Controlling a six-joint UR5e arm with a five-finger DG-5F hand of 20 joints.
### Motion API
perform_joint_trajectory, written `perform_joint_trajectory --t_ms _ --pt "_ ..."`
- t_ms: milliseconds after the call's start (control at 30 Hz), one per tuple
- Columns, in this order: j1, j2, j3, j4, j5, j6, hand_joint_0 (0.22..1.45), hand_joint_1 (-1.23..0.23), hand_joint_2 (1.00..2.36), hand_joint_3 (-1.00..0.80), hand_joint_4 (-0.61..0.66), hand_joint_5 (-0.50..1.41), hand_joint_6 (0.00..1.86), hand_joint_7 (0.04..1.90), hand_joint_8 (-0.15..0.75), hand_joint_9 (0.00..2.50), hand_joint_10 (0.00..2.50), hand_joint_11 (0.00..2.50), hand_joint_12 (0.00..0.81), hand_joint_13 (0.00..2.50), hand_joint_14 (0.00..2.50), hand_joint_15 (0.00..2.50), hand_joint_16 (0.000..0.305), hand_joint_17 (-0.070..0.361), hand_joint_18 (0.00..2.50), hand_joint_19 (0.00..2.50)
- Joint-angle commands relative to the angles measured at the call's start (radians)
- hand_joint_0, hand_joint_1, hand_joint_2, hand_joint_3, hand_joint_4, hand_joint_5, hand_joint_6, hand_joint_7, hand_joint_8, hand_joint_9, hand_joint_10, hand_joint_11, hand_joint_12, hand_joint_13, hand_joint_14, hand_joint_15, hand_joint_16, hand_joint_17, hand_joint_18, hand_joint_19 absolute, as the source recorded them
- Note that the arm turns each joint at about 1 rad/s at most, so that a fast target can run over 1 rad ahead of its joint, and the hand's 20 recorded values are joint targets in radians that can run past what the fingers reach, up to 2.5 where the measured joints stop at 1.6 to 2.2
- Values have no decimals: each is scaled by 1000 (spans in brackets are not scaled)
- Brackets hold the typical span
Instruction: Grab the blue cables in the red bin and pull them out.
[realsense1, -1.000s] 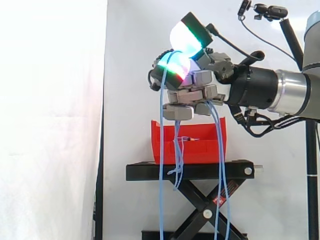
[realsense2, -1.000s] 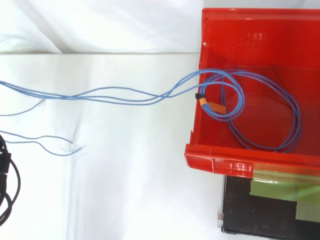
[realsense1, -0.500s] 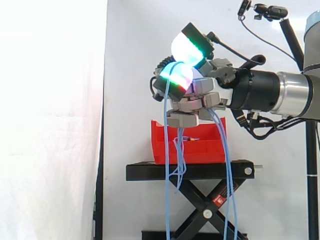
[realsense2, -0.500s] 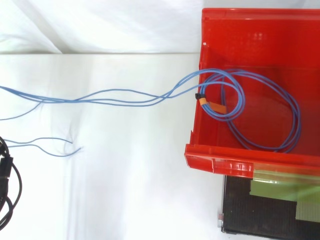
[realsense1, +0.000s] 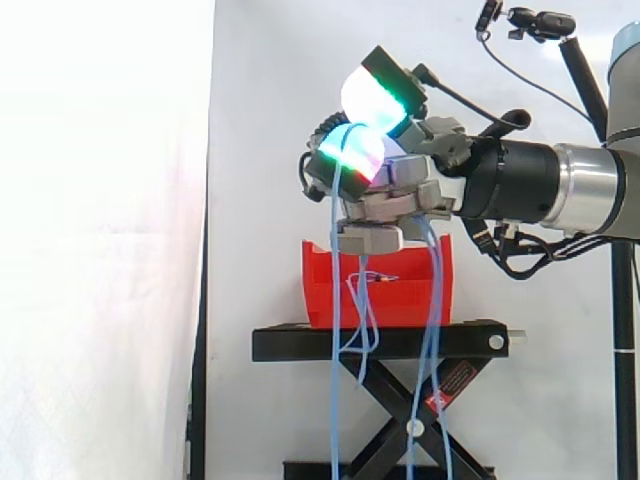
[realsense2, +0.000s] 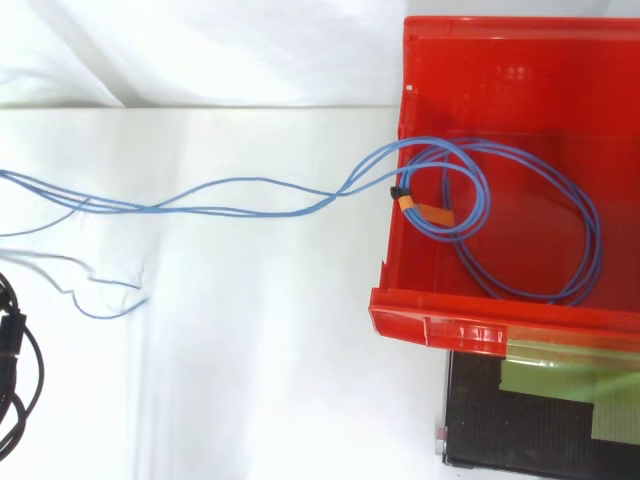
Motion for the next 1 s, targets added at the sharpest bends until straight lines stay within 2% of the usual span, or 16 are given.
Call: perform_joint_trajectory --t_ms 0,33,100,133,300,867,967 --pt "1 0 0 0 0 0 1006 -1057 1017 -507 142 720 1261 317 149 1483 1081 1743 266 1607 202 1713 49 109 1208 1339" --pt "-1 0 0 0 0 0 1006 -1058 1018 -509 143 720 1263 316 170 1482 1096 1701 259 1586 314 1683 48 107 1209 1337" --pt "1 0 0 0 0 0 1003 -1057 1016 -523 146 718 1267 327 258 1506 969 1631 316 1467 961 1334 44 98 1213 1358" --pt "-1 -1 1 0 0 0 1001 -1057 1016 -516 148 717 1268 327 262 1519 906 1662 332 1454 1025 1307 44 98 1213 1349" --pt "-1 0 0 0 0 0 997 -1057 1016 -519 146 717 1271 326 264 1551 758 1723 333 1415 1164 1268 43 97 1207 1373" --pt "1 0 0 0 0 0 991 -1054 1016 -529 138 709 1280 332 234 1567 591 1773 325 1412 1143 1284 40 89 1178 1401" --pt "1 0 0 0 0 0 990 -1054 1016 -523 141 708 1282 318 240 1583 409 1824 329 1415 1116 1298 41 92 1175 1393"
